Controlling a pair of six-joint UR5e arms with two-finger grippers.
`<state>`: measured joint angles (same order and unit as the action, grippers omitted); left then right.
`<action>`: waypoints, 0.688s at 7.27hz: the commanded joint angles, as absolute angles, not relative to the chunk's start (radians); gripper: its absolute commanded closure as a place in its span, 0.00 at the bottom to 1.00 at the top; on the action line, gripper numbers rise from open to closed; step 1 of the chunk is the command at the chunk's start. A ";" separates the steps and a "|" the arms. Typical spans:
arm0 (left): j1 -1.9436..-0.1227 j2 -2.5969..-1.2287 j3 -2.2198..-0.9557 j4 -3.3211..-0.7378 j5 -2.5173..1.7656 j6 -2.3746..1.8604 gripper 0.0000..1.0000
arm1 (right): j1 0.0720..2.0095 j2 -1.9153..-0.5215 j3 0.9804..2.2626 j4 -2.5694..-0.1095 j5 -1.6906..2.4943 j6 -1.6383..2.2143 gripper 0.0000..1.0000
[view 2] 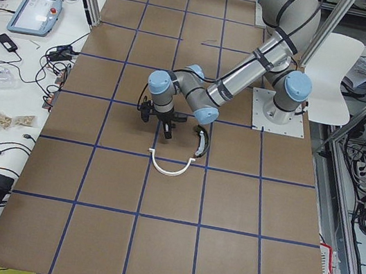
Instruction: Place bearing gear from tray to pile
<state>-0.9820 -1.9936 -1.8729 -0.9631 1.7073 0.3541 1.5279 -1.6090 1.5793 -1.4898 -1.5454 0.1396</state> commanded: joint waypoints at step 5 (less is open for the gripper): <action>-1.162 -1.798 -1.682 -1.325 1.657 0.306 0.00 | 1.534 -1.608 1.592 -1.439 -1.554 0.137 0.00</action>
